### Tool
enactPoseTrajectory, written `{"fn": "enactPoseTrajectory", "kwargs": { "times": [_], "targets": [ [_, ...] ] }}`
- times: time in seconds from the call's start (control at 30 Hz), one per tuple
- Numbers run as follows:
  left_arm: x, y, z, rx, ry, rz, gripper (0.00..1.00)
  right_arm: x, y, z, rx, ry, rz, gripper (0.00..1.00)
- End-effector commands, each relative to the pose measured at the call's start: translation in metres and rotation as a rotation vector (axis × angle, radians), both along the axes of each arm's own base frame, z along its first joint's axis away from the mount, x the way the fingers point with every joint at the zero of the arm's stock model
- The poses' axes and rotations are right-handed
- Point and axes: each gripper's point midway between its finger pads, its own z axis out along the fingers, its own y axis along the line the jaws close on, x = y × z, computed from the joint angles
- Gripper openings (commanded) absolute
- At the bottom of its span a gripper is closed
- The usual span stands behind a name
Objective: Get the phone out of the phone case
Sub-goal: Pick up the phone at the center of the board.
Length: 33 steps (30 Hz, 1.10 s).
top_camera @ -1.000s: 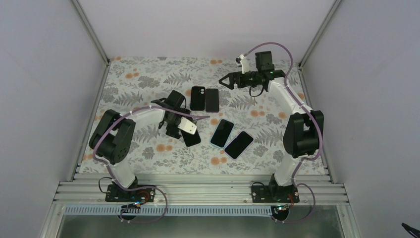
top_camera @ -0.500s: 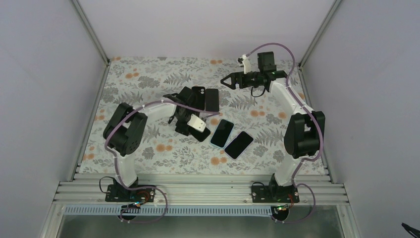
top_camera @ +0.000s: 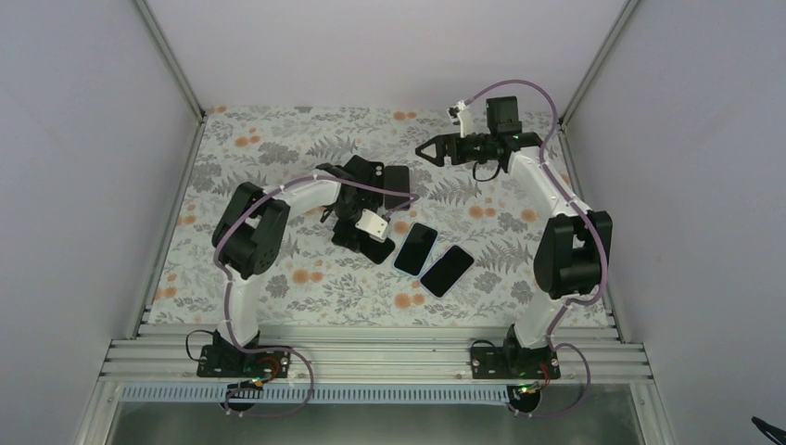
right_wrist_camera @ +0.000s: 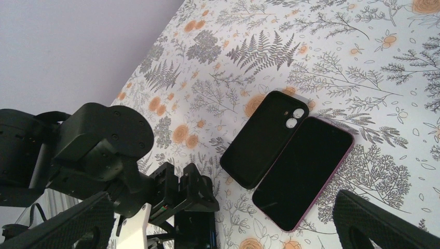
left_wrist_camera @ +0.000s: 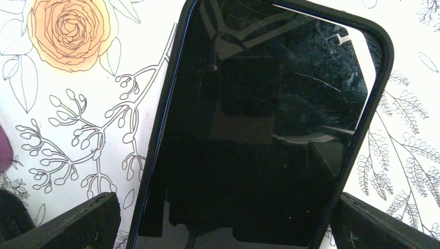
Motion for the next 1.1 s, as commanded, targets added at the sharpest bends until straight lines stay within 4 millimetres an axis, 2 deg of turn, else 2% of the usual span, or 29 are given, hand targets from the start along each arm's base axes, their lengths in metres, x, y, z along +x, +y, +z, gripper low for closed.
{"fn": "enactPoseTrajectory", "kwargs": {
  "times": [0.0,0.13,0.43,0.7,0.8,0.9,1.07],
  "targets": [
    [-0.018,0.012,-0.027,0.062,0.128,-0.009,1.00,-0.007,-0.003,0.022,0.032,-0.052,0.019,0.99],
    [-0.022,0.015,-0.029,0.082,0.180,-0.025,1.00,-0.002,-0.010,0.035,0.037,-0.082,0.007,0.99],
    [-0.019,0.036,-0.046,0.162,0.129,-0.063,1.00,0.016,-0.051,0.073,0.056,-0.170,-0.085,0.99],
    [-0.019,0.059,-0.046,0.212,0.145,-0.081,0.87,0.023,-0.070,0.109,0.076,-0.272,-0.117,0.99],
    [-0.016,0.065,-0.049,0.235,0.128,-0.095,0.83,0.017,-0.070,0.118,0.131,-0.296,-0.083,0.99],
    [-0.011,0.065,-0.047,0.230,0.091,-0.106,0.77,0.001,-0.071,0.137,0.188,-0.330,-0.048,0.99],
    [-0.007,0.051,-0.027,0.148,0.038,-0.105,0.63,0.000,-0.073,0.131,0.241,-0.254,-0.037,0.99]
  ]
}}
